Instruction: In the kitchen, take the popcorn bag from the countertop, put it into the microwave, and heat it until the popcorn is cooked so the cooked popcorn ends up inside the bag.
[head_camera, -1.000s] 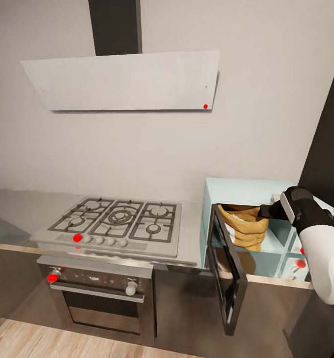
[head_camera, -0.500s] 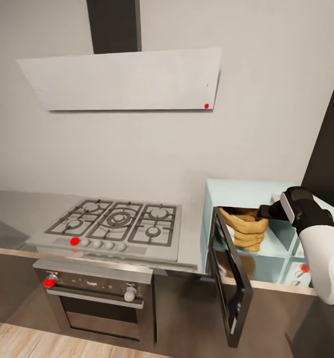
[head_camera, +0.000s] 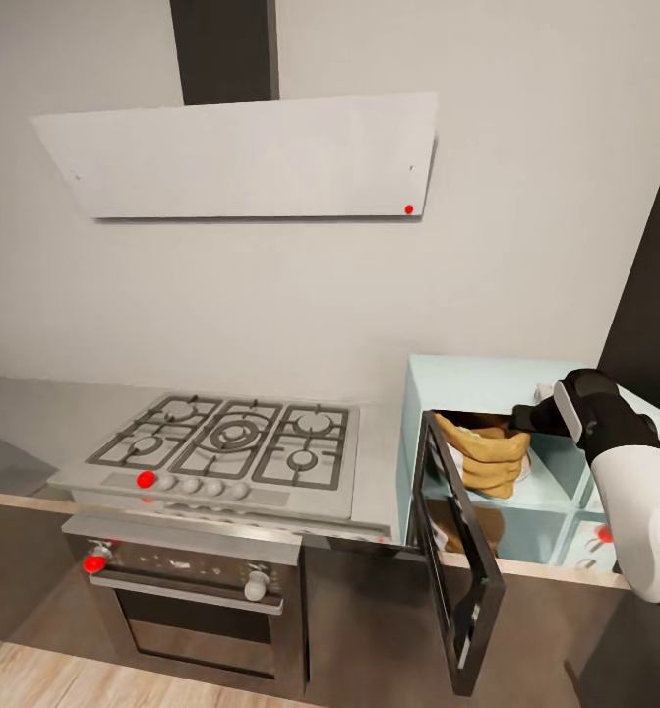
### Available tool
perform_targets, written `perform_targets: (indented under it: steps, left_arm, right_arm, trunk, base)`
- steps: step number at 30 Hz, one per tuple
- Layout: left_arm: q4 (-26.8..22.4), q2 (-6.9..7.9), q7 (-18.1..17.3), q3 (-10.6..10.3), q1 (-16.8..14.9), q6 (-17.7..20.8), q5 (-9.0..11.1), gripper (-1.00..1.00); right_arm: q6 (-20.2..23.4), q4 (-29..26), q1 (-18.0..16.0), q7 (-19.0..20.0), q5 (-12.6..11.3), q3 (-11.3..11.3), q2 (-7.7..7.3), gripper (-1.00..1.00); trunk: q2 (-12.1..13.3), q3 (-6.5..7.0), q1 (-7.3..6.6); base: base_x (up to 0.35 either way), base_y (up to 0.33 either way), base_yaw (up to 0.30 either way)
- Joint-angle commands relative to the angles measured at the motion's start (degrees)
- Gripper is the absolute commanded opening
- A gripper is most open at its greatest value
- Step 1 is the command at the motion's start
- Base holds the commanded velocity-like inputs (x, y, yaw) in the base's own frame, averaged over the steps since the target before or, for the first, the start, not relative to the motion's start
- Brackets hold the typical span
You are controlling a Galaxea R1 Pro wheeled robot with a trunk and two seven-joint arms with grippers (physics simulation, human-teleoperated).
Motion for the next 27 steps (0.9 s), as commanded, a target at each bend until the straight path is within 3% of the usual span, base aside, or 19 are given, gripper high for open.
perform_targets:
  steps: [1,5,6,14,18,19,21,23,27]
  left_arm:
    - [-0.1,-0.03,0.0,0.2,0.0,-0.1,0.3,1.00]
    - [-0.1,-0.04,0.0,0.1,0.0,-0.1,0.3,1.00]
    - [-0.1,-0.04,0.0,0.1,0.0,-0.1,0.3,1.00]
    - [-0.1,-0.04,0.0,0.1,0.0,-0.1,0.3,1.00]
    - [-0.1,-0.04,0.0,0.1,0.0,-0.1,0.3,1.00]
    - [-0.1,-0.04,0.0,0.1,0.0,-0.1,0.3,1.00]
    - [-0.1,-0.04,0.0,0.1,0.0,-0.1,0.3,1.00]
    - [-0.1,-0.04,0.0,0.1,0.0,-0.1,0.3,1.00]
    - [-0.1,-0.04,0.0,0.2,0.0,-0.1,0.4,1.00]
  right_arm:
    - [0.2,2.4,0.0,0.3,2.9,-0.1,0.03,-1.00]
    - [0.2,2.4,0.0,0.5,2.8,-0.1,0.10,-1.00]
    - [0.2,2.4,0.0,0.5,2.8,-0.1,0.10,1.00]
    - [0.2,2.3,0.0,0.9,2.8,-0.2,0.11,1.00]
    - [0.2,1.7,0.0,3.0,3.0,-1.7,-0.02,1.00]
    - [0.2,1.5,0.0,4.2,3.0,-1.9,-0.28,1.00]
    - [0.2,0.4,0.0,8.0,2.8,-2.0,-2.81,1.00]
    - [0.2,-0.7,0.0,10.4,2.8,-2.0,-4.17,1.00]
    - [0.2,-1.3,0.0,12.1,3.1,-1.9,-5.24,1.00]
  trunk:
    - [0.0,-0.08,0.01]
    - [0.0,-0.08,0.01]
    - [0.0,-0.08,0.01]
    - [0.0,-0.08,0.01]
    - [0.0,-0.08,0.01]
    - [0.0,-0.08,0.01]
    - [0.0,-0.08,0.01]
    - [0.0,-0.08,0.01]
    - [0.0,-0.08,0.01]
  base:
    - [0.000,0.000,0.000]
    - [0.000,0.000,0.000]
    - [0.000,0.000,0.000]
    - [0.000,0.000,0.000]
    - [0.000,0.000,0.000]
    - [0.000,0.000,0.000]
    - [0.000,0.000,0.000]
    - [0.000,0.000,0.000]
    - [-0.014,0.000,0.000]
